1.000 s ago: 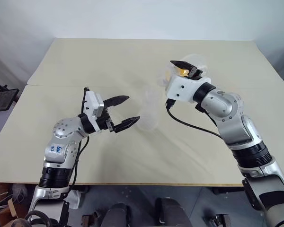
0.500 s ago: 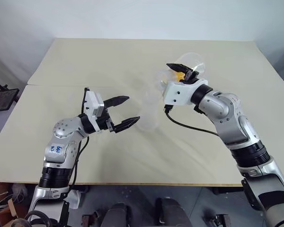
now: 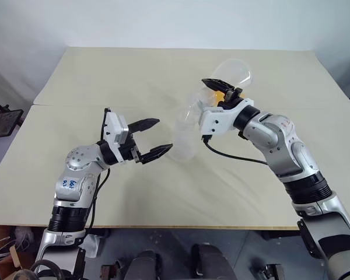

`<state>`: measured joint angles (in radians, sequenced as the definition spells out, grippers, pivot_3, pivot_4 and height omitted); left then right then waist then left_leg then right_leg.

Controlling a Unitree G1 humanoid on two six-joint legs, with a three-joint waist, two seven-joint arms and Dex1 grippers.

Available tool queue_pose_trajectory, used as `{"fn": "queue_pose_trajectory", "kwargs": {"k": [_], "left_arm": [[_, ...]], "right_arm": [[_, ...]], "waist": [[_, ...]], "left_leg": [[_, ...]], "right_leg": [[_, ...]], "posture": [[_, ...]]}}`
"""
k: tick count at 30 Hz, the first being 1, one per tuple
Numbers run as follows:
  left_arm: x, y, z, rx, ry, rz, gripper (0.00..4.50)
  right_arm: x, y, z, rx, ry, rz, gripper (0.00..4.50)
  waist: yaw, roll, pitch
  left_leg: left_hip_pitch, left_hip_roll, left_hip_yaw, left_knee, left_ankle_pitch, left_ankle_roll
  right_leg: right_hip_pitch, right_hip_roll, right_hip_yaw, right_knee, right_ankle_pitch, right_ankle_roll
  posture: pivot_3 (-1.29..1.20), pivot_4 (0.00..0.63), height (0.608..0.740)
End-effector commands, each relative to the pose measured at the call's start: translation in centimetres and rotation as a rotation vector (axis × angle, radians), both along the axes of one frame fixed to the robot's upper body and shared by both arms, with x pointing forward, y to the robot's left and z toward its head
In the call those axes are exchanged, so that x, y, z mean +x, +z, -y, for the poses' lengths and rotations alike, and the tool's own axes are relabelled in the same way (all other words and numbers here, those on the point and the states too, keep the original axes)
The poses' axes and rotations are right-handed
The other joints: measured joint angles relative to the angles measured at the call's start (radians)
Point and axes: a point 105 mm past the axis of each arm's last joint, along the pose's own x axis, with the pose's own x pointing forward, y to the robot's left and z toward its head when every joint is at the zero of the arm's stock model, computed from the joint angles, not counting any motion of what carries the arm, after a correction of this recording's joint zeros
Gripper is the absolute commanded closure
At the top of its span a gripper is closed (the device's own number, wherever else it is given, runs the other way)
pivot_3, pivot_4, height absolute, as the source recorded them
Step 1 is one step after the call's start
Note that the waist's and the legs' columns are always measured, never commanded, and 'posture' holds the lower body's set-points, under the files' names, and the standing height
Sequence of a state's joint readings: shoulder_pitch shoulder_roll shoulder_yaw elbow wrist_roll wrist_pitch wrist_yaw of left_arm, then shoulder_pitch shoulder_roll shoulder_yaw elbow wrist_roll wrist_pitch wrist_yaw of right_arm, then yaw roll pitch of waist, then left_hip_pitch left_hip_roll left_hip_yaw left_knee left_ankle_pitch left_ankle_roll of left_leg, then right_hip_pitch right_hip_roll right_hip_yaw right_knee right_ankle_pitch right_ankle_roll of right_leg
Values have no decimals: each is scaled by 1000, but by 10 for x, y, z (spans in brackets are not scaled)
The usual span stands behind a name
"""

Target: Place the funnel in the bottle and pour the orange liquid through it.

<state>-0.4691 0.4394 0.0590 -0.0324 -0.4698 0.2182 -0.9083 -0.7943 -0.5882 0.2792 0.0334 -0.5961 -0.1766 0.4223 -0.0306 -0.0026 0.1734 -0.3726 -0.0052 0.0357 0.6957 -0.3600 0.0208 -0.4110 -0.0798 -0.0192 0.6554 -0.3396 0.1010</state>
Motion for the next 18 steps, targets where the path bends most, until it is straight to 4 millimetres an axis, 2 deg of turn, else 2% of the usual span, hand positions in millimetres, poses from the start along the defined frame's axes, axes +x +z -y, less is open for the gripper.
{"fn": "queue_pose_trajectory", "kwargs": {"k": [1,18], "left_arm": [[-6,17,4,-21,-25,65,0],[-6,17,4,-30,-26,66,0]], "right_arm": [[-8,26,-1,23,23,106,1783],[-10,32,-4,-10,50,184,1783]], "waist": [[0,0,0],[0,0,0]], "left_leg": [[0,0,0,0,0,0],[0,0,0,0,0,0]], "right_leg": [[0,0,0,0,0,0],[0,0,0,0,0,0]], "posture": [[0,150,740],[0,150,740]]}}
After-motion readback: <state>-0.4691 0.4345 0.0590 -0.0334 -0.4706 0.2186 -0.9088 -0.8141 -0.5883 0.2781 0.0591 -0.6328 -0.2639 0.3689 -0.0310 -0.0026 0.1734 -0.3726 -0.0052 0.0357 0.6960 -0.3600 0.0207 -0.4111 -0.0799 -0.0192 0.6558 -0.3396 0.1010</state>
